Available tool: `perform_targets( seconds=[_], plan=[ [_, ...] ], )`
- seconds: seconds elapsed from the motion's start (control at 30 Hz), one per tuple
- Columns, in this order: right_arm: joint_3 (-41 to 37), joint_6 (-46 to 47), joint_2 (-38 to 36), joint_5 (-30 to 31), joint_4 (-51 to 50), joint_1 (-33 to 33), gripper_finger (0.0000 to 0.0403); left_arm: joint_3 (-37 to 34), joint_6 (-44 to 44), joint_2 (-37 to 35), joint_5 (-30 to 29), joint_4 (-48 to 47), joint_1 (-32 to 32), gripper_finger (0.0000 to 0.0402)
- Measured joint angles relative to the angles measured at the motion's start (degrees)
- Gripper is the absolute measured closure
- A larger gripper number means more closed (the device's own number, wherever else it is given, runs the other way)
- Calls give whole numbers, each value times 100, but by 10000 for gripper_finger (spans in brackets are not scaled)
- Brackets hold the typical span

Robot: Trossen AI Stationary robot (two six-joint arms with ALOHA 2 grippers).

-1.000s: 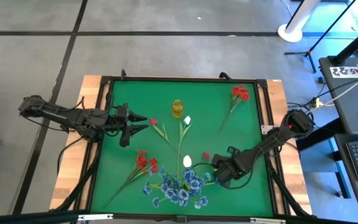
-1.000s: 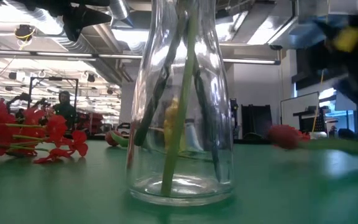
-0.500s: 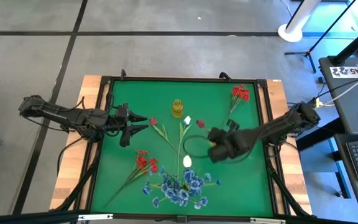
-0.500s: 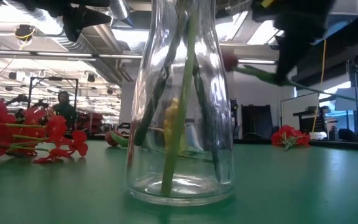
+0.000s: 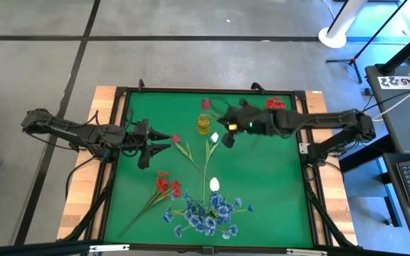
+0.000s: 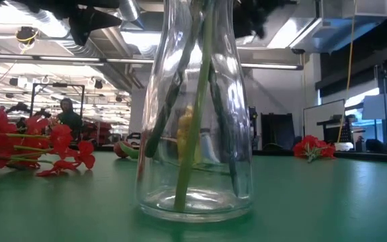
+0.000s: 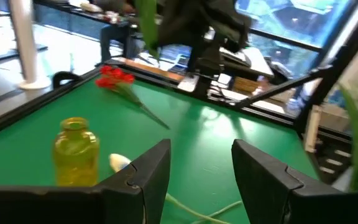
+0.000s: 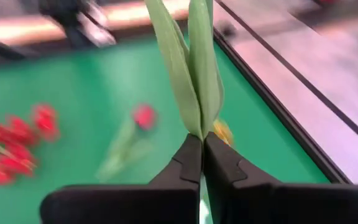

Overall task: Sort flowers into vase by color
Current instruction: Put the bottom dark red tulip into the yellow vase

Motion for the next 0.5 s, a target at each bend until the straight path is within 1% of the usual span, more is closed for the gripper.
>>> perform_targets(
  seconds=[0.07, 0.17, 0.3, 0.4, 0.5],
  plan=[
    [-1, -322, 15, -651, 492, -283, 400, -1, 106, 85, 174, 53, 0, 235],
    [-118, -814, 16, -1505, 1346, -609, 400, -206, 322, 213, 266, 478, 4, 235],
    [-372, -1139, 16, -2599, 2572, -974, 401, -761, 710, 258, 284, 1702, 193, 235],
    [-659, -1158, 24, -3058, 3510, -1209, 401, -1154, 809, 259, 478, 2533, 459, 235],
    [-937, -1152, 42, -3417, 4213, -1473, 401, -1308, 811, 258, 908, 2797, 762, 235]
  ],
)
